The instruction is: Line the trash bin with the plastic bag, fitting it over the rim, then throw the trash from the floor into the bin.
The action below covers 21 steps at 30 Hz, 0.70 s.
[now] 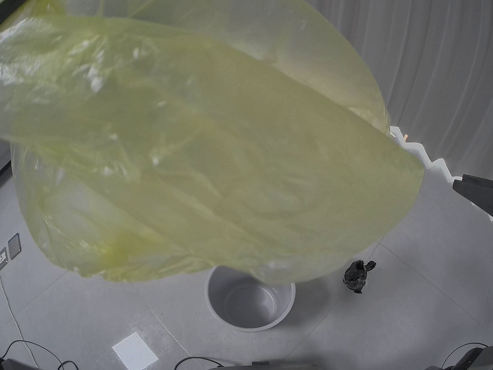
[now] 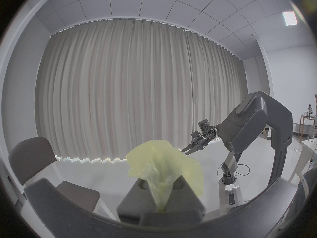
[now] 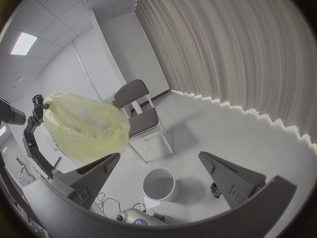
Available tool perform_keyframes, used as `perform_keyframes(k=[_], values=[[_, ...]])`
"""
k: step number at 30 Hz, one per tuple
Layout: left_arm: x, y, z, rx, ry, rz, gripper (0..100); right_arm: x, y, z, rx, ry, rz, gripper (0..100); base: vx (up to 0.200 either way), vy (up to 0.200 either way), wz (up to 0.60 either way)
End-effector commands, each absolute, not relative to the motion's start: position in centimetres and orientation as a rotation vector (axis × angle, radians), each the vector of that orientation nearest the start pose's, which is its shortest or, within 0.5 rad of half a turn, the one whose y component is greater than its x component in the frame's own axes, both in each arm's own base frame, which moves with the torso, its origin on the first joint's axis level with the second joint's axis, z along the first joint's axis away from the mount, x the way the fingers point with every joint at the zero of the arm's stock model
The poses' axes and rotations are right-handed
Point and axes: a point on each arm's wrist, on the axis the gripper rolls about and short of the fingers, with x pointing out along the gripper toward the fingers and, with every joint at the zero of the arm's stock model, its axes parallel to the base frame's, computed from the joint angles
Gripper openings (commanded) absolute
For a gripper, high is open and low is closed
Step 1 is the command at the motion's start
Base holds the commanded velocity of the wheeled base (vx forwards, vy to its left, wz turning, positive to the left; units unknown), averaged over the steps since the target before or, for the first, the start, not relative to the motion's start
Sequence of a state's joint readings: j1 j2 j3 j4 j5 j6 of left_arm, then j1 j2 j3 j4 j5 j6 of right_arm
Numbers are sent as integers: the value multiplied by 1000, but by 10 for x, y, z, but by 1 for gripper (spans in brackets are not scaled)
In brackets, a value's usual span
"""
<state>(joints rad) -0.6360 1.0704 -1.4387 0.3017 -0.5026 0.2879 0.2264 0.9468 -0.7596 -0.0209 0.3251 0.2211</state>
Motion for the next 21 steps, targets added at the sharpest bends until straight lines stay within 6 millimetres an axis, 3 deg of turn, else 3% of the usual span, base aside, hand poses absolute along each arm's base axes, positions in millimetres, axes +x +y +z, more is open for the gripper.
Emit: perform_keyframes(k=[1,10,21], values=[[84,-75,399,255,-184,-1129,0,111,33,270,226,234,532,100,0,0,0],[97,-86,393,261,-151,-1144,0,109,33,268,239,245,533,100,0,0,0],[96,-89,396,254,-170,-1173,0,107,46,263,316,323,684,100,0,0,0]])
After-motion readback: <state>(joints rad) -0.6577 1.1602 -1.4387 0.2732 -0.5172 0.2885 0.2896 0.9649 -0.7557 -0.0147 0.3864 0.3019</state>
